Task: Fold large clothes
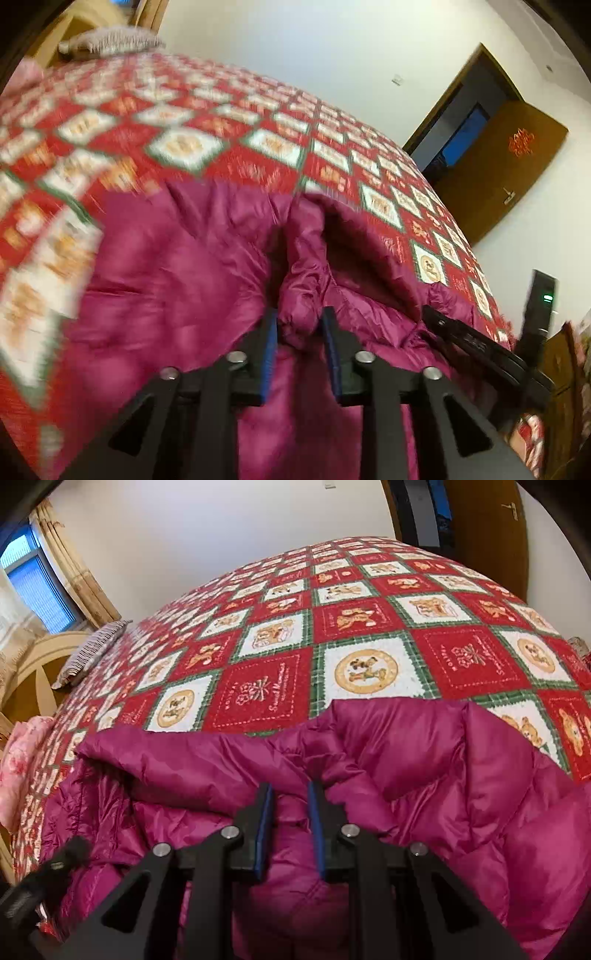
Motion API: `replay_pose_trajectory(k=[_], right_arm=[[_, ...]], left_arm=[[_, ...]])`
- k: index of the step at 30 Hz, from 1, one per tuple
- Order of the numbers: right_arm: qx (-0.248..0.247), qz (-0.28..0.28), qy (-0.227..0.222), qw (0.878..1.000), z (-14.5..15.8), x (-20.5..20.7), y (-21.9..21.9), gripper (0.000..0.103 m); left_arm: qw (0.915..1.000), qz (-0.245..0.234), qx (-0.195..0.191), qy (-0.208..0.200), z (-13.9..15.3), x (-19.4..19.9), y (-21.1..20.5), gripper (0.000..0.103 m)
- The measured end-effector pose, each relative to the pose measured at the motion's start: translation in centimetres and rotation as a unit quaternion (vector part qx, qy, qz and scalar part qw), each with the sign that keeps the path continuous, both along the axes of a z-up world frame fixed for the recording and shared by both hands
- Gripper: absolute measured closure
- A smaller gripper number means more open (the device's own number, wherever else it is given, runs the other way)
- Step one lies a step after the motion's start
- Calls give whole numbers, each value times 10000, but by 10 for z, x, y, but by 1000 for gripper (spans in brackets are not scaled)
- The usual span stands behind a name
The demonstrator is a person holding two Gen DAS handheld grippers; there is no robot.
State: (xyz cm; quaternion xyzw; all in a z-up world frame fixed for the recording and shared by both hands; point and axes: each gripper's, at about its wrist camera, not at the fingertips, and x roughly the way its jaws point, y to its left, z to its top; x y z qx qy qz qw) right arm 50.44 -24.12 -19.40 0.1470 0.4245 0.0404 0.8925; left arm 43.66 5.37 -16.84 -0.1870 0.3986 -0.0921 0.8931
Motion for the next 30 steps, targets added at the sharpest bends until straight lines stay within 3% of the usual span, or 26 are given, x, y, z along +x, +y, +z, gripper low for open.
replay_pose_trajectory(k=[5,7,10,13,16,18,19,21,26,30], right_arm=[[-360,-15,-104,9993,4,0,11,82],[-419,-12,-112,9991,4,5,13,82],[-408,-23,-133,9991,3,5,11,82],[-458,-27,-155,9988,3,5,12,82],[-460,-21,-176,9988,3,4,12,82],[-420,-21,-190,9989,3,4,11,82],[-422,-17,-198,9989,3,4,12,82],[-481,-17,-198,9986,3,4,13,82],[-517,-37,-171,9985,5,4,15,81],[-695,-153,-50,9975,16,0,15,82]], left_arm=[[9938,160,162,-1084,68,-6,-2,18],[9929,49,289,-1155,84,19,-19,16],[9944,-166,710,-764,79,71,-46,16],[9941,-133,1067,-144,43,104,-58,16],[9867,166,1578,351,-1,104,-53,16],[9861,324,1512,614,-27,99,-38,16],[9899,349,1200,669,-39,94,-26,16],[9919,449,1119,408,-37,84,-21,16],[9841,441,1676,397,-43,85,-34,14],[9835,447,1713,365,-47,87,-31,13]])
